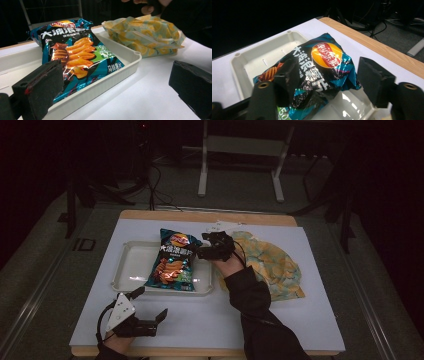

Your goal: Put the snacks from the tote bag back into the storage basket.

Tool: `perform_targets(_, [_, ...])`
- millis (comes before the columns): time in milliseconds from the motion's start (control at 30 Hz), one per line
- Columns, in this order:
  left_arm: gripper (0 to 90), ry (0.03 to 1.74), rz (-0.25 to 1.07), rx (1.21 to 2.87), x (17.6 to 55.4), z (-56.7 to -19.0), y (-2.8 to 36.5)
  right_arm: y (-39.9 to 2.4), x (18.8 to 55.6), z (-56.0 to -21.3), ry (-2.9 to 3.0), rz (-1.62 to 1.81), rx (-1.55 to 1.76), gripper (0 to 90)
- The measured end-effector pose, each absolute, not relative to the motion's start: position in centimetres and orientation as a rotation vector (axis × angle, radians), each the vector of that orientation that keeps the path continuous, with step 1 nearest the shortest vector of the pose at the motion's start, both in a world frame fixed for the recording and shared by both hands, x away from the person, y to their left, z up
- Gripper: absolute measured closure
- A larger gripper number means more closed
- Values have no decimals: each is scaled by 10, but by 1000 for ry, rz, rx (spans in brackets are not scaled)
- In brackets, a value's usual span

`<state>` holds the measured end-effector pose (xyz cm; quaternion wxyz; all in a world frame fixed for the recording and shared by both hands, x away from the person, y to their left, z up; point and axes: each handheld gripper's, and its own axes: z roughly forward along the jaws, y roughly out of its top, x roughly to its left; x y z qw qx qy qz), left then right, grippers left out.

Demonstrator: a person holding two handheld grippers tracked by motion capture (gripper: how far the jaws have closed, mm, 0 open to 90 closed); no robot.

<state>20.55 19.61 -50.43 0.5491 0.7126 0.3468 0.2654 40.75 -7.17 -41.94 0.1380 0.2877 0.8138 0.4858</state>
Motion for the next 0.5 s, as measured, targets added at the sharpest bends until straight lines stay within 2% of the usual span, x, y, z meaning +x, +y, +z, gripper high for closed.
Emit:
perform_targets(67, [0,821,629,1687,206,-504,196,-74,406,-418,2355,1411,836,291])
perform_targets(100, [0,821,629,1689,206,-504,196,-78,403,-415,2361,1408,848,186])
perform_targets(133, [0,821,629,1690,206,-504,196,-80,402,-414,2370,1407,841,154])
perform_targets(500, [0,820,630,1698,206,-504,196,-113,390,-412,2362,1347,786,146])
